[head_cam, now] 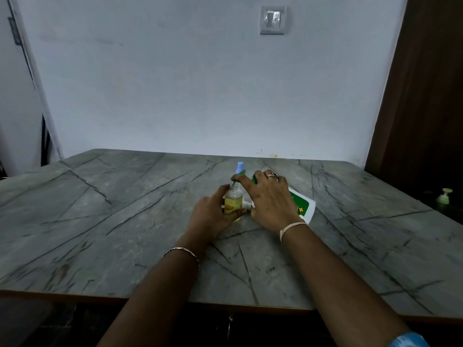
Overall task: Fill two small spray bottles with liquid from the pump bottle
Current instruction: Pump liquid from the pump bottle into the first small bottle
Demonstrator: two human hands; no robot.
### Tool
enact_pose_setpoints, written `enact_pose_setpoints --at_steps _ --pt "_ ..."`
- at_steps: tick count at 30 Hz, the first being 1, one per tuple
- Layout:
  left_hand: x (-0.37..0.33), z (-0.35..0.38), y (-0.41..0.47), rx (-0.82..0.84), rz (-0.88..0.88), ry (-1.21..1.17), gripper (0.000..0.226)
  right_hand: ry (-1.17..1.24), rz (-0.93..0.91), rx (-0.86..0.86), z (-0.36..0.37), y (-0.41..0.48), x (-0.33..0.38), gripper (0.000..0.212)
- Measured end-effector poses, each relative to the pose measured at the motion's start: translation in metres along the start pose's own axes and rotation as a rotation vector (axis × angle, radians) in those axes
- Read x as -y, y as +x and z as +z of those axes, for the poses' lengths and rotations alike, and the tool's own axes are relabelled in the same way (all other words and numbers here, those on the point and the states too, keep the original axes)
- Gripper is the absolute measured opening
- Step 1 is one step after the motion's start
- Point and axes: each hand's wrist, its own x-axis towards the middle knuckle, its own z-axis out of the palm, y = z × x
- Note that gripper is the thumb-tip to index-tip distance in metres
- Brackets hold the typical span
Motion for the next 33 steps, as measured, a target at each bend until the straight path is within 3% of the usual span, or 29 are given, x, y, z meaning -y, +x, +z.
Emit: enact_pose_setpoints --at_steps 8,14,24,33 --pt "-0.0010 -0.0005 -0.0004 0.011 -0.003 -0.002 0.076 0.023 0.004 -0.022 -0.0040 0.0007 0.0046 0.067" --pt "0.0009 -0.0003 -0.0002 0.011 0.001 0.006 0.078 -0.049 -0.030 -0.042 0.0009 -0.0018 -0.0005 0.079" --pt "0.0048 0.0017 0.0022 0.013 0.006 0.010 0.078 0.009 0.002 -0.002 -0.0043 0.0030 0.0056 0.068" --pt "0.0028 0.0019 0.0011 0.002 0.012 0.028 0.077 -0.036 -0.023 0.011 -0.0025 -0.0016 -0.0016 0.077"
